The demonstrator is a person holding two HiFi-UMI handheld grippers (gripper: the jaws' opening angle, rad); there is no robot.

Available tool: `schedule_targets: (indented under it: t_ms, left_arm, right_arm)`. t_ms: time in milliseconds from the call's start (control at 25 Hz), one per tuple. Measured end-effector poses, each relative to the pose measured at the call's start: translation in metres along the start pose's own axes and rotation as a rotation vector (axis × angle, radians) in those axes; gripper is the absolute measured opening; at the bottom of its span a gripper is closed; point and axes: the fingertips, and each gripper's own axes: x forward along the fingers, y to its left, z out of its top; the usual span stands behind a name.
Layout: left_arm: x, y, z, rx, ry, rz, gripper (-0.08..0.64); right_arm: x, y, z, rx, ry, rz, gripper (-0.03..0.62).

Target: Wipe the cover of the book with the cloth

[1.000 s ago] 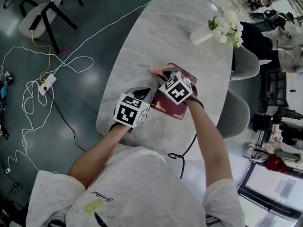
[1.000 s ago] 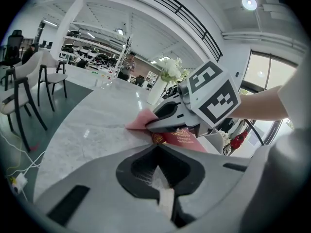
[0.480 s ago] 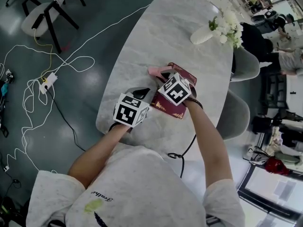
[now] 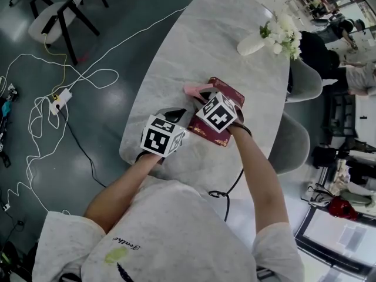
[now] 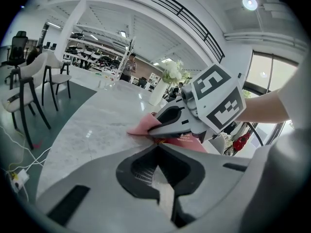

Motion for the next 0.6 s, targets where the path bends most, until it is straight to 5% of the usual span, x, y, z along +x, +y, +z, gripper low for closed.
schedule_targets:
  t_ms: [600]
  left_arm:
    - [-0.009,-0.003,-0.005,-0.004,-0.006,0.02,0.006]
  right_arm:
    - [-0.004,0.015,-0.002,-0.005,-0.018,0.018,0.018]
